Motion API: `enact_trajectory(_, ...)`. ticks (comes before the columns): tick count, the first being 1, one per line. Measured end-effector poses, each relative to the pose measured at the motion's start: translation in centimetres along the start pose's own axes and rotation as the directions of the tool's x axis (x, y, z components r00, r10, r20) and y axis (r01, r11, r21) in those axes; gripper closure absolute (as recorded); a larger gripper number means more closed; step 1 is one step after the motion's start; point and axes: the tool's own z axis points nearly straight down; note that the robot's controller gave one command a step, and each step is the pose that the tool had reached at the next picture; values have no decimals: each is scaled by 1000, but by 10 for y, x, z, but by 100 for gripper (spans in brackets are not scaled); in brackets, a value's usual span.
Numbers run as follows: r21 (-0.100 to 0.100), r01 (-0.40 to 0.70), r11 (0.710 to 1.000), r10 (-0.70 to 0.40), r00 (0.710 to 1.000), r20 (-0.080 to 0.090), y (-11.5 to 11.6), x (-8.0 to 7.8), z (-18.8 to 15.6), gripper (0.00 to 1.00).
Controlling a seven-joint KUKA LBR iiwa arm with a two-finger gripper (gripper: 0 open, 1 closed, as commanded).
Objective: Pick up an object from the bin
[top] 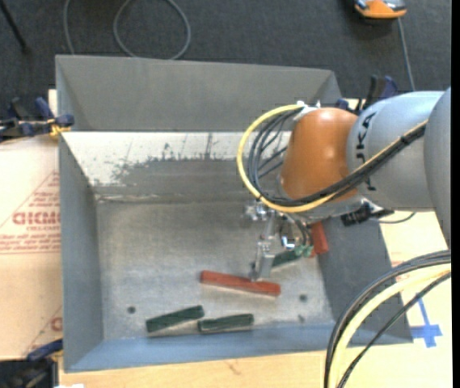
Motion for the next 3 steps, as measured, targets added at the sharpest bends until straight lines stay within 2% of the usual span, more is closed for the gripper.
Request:
enact_trajectory(1,-1,119,993,-119,993,3,12,82,31,0)
enact_trajectory(2,-1,116,993,-116,993,14,12,78,28,100)
enact_trajectory(3,0,129,992,-129,992,12,20,94,-120,100)
